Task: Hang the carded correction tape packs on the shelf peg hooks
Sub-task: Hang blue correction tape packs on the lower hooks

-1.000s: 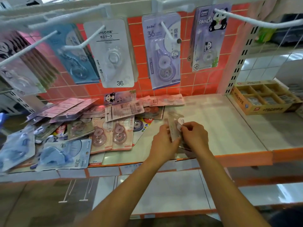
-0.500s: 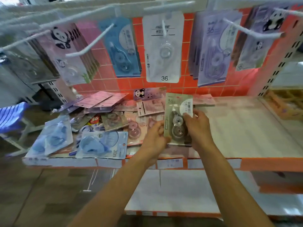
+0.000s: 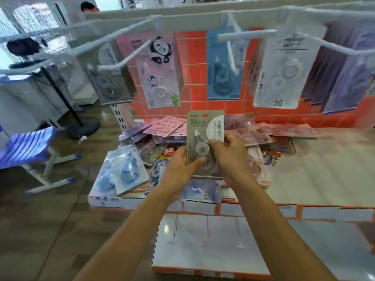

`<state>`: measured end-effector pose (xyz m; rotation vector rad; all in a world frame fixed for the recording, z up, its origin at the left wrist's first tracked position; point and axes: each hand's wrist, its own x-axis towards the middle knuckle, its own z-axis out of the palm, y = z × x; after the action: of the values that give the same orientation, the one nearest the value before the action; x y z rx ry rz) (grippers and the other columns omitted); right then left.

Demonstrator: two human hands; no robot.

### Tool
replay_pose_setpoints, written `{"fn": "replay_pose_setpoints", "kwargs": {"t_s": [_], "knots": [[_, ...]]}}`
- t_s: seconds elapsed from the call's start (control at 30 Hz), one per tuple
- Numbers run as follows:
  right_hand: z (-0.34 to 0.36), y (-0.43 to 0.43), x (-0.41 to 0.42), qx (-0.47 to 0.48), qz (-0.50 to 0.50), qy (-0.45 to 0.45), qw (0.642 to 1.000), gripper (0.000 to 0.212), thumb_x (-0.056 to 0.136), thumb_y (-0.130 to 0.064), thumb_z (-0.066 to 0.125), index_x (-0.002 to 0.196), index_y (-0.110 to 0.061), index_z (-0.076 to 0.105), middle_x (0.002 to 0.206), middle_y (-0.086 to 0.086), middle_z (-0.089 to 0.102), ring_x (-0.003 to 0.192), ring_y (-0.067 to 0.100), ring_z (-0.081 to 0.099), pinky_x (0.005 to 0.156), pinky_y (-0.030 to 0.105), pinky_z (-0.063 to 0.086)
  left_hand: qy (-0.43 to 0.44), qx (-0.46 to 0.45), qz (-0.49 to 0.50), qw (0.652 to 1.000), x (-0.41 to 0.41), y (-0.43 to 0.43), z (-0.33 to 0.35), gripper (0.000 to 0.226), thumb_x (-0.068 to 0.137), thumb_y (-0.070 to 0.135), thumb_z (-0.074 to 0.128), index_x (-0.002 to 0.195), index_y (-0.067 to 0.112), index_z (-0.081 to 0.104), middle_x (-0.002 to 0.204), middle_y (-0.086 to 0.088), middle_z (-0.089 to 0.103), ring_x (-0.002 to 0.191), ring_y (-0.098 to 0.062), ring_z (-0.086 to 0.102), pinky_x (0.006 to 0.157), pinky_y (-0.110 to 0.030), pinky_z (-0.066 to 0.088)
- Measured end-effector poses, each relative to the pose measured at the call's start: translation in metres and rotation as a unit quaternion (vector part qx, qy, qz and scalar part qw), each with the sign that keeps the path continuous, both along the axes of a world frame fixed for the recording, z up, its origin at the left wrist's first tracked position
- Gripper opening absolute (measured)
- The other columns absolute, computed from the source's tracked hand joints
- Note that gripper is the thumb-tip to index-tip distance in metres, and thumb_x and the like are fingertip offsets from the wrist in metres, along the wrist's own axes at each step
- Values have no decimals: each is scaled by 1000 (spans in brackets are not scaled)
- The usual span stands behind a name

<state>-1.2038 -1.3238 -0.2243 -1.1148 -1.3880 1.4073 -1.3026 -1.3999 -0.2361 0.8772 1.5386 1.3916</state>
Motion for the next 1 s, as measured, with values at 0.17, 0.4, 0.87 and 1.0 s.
{"fn": "replay_pose_setpoints", "kwargs": {"t_s": [0.17, 0.4, 0.87, 1.0], "knots": [[7, -23, -35, 16, 2, 28, 999, 13, 91, -12, 54, 91, -13, 67, 92, 11, 72, 88, 33, 68, 76, 56, 55, 8, 13, 0, 1000, -40, -17, 6, 31, 84, 7, 68, 112, 14, 57, 108, -13, 70, 100, -28, 68, 89, -40, 55], [24, -50, -68, 73, 11, 49, 996, 31, 82, -34, 56, 86, -5, 65, 92, 25, 67, 91, 47, 61, 74, 63, 50, 9, 32, -25, 999, -83, -47, 15, 30, 82, 0, 69, 106, 14, 59, 96, -2, 73, 87, -14, 72, 70, -21, 56], [101, -92, -126, 230, 126, 71, 962, 13, 93, -12, 57, 87, -7, 68, 77, 9, 66, 69, 16, 59, 63, 32, 49, 97, 106, -77, 987, -158, -102, 84, 39, 63, -2, 74, 98, 11, 61, 86, 0, 75, 82, -15, 72, 69, -21, 55], [111, -107, -136, 251, 164, 92, 950, 17, 93, -14, 57, 96, -2, 68, 92, 18, 70, 87, 32, 66, 79, 48, 55, 123, 130, -109, 978, -164, -120, 103, 43, 59, 1, 73, 101, 5, 63, 90, -3, 76, 85, -17, 72, 71, -20, 55]]}}
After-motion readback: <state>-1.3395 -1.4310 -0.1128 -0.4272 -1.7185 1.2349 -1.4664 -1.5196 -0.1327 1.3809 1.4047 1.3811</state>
